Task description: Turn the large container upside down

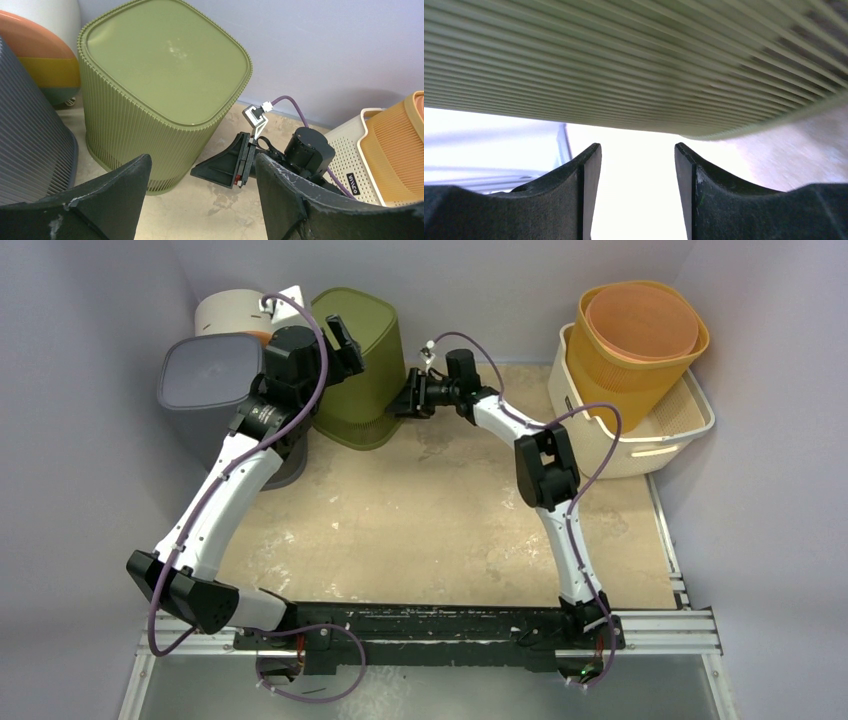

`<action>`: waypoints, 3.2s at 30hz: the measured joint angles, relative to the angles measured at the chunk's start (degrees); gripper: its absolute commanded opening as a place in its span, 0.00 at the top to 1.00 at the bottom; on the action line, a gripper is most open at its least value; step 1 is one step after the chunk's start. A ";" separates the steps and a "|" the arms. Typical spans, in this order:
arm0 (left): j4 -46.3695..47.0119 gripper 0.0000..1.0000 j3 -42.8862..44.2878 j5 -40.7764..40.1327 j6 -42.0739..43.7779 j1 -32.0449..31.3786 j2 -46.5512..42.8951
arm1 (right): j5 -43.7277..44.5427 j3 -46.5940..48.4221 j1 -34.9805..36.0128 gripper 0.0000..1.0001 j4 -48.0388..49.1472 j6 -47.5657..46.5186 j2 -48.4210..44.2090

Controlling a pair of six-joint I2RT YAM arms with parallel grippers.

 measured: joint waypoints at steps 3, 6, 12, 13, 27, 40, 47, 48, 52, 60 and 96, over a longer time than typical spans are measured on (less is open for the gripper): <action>0.00 0.26 0.02 0.22 0.02 0.00 0.00 | 5.03 -0.24 -1.62 0.29 -7.30 -5.01 -5.16; 0.02 0.27 0.02 0.48 0.02 0.00 0.00 | 13.35 -0.35 -3.26 0.13 -14.27 -11.06 -13.66; 0.04 0.27 0.02 1.79 -0.15 0.00 0.00 | 31.87 -2.23 -5.60 0.00 -20.55 -23.06 -33.11; 0.04 0.27 0.02 2.14 -0.20 0.00 0.00 | 34.23 -2.16 -6.21 0.00 -21.11 -24.81 -35.78; 0.92 0.27 -2.01 6.05 -1.49 0.00 0.00 | 42.56 8.17 -23.65 0.00 -28.89 -32.61 -32.28; 2.03 0.26 -6.54 6.49 -1.51 0.00 0.00 | 49.33 17.51 -28.06 0.09 -27.85 -29.51 -22.08; 2.67 0.26 -6.78 6.56 -1.49 0.00 0.28 | 49.81 18.62 -29.77 0.12 -25.75 -26.75 -18.95; 2.73 0.26 -6.78 6.64 -1.49 0.00 0.50 | 49.83 18.73 -29.81 0.12 -25.64 -26.49 -18.60; 3.43 0.26 -6.78 7.19 -1.53 0.00 1.79 | 50.07 19.12 -29.97 0.16 -24.24 -25.27 -16.37; 3.72 0.26 -6.80 7.54 -1.53 0.00 2.47 | 52.26 21.77 -30.10 0.19 -22.01 -24.13 -12.63; 4.35 0.26 -7.58 6.32 -1.55 0.00 2.89 | 44.61 13.86 -31.26 1.00 -25.53 -27.12 -18.86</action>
